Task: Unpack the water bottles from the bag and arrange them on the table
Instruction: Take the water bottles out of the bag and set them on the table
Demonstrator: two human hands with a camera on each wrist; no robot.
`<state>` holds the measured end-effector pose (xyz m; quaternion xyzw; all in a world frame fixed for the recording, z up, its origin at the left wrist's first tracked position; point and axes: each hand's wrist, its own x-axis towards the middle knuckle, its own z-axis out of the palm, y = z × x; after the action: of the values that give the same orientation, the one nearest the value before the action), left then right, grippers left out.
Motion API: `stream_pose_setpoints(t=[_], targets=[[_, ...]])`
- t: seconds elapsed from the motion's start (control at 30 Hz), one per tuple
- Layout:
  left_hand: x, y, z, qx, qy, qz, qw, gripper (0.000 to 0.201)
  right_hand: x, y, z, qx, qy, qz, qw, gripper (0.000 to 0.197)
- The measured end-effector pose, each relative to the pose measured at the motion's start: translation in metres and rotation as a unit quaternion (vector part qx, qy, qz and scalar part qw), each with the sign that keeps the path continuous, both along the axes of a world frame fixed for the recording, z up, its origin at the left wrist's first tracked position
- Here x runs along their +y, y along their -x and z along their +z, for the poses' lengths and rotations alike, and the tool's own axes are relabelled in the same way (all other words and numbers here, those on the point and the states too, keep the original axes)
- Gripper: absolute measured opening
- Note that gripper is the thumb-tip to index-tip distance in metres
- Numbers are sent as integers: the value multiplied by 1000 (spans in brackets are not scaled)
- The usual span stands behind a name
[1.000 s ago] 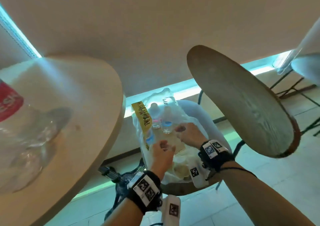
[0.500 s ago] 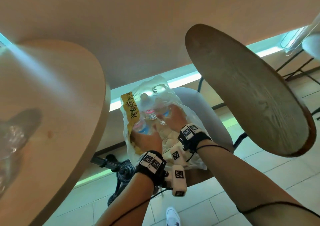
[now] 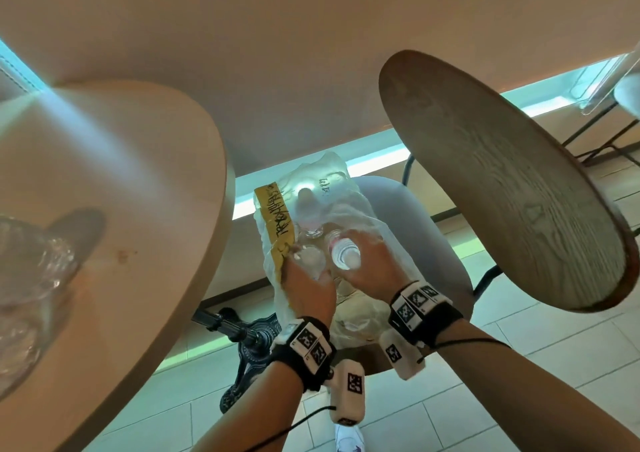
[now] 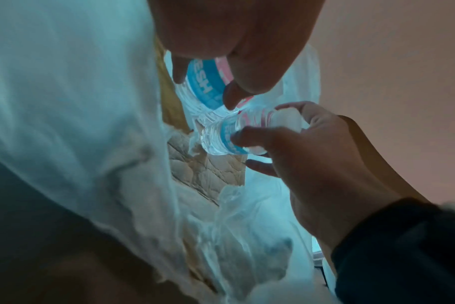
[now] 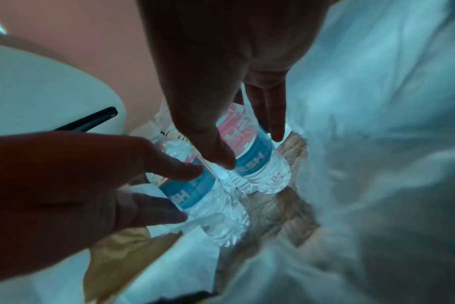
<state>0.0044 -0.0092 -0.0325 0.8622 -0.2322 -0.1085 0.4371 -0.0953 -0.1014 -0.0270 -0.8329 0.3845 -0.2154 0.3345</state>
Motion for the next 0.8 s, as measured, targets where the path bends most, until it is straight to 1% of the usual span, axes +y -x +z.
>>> stream_pose_setpoints(t=[0.07,0.17,0.23,0.33,0.4,0.47,0.57,0.63,0.7,0.8], targets=[[4,1,2,12,-10,-40,999,62,6,12,-5,-14,18,20,1000,51],[12,7,14,35,-15,-113,993,58,13,29,2,-31,26,22,999,51],[21,12,27,46,-2,-140,989,59,18,40,16,-34,25,19,999,55],[38,19,59,68,37,-160,984,63,25,56,49,-49,25,8,998,60],[52,24,89,61,65,-170,981,64,31,65,79,-47,36,-4,998,60],[67,28,124,34,100,-181,978,66,39,71,116,-55,49,6,997,60],[92,33,186,-13,125,-195,973,67,56,70,182,-81,91,33,992,66],[111,34,229,-54,145,-198,968,69,66,65,227,-114,95,53,988,68],[130,32,267,-91,180,-186,962,68,75,56,268,-156,97,77,980,64],[158,23,312,-133,212,-166,954,62,82,35,316,-246,92,127,957,47]])
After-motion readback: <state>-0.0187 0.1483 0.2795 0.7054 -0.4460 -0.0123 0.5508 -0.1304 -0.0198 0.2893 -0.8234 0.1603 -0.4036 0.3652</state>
